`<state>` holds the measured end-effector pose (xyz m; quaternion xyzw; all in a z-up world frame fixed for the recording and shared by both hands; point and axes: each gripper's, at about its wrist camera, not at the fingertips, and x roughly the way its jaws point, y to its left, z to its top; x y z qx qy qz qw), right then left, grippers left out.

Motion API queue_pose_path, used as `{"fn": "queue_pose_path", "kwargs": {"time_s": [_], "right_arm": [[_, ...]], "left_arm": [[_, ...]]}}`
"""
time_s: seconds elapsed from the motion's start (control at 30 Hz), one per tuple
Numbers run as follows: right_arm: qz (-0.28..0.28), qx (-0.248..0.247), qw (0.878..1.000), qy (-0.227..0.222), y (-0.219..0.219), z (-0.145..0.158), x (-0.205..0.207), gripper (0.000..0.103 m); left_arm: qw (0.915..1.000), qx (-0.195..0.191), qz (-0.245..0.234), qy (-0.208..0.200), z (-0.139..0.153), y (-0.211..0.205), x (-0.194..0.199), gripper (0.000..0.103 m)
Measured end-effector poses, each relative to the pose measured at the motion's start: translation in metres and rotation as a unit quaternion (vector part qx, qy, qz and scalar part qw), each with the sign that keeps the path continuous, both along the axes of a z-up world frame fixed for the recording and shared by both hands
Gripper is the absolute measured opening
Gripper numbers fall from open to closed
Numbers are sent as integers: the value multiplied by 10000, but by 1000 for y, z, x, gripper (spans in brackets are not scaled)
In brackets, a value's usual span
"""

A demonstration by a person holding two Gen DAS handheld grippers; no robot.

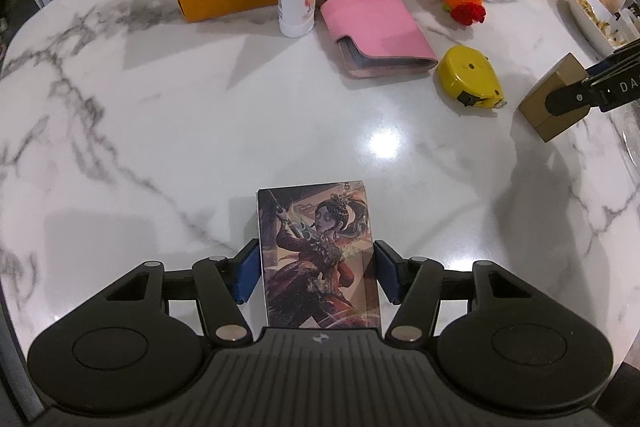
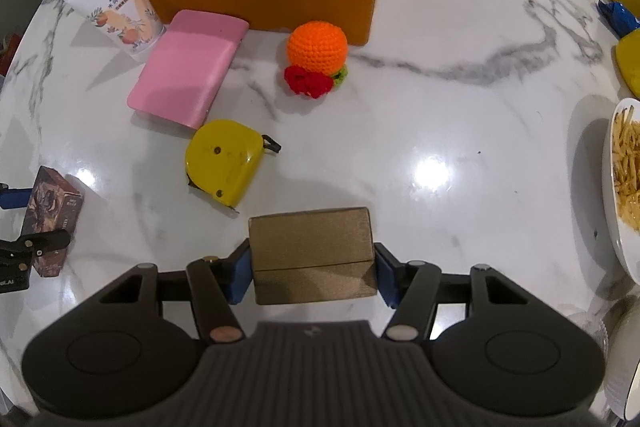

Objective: Organize objects
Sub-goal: 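Lift and carry the card with left tool while right tool carries the brown box to the orange box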

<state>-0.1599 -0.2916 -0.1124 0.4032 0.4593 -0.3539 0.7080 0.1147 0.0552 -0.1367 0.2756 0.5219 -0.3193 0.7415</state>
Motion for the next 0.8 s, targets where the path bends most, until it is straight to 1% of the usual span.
{"fn": "queue_pose_path", "kwargs": {"time_s": [0.17, 0.37, 0.67, 0.8], "right_arm": [[-25, -124, 9999, -54, 2, 14, -3, 62], [-58, -330, 9993, -168, 3, 40, -3, 62], [36, -705, 9969, -346, -3, 81, 7, 62], [80, -922, 9946, -462, -13, 102, 12, 62]], "left_arm": [[9998, -164, 59, -88, 17, 4, 1, 68], [9988, -413, 52, -259, 45, 2, 3, 68], [9956, -763, -110, -526, 86, -20, 16, 68], [9927, -969, -212, -693, 111, -34, 29, 68]]}}
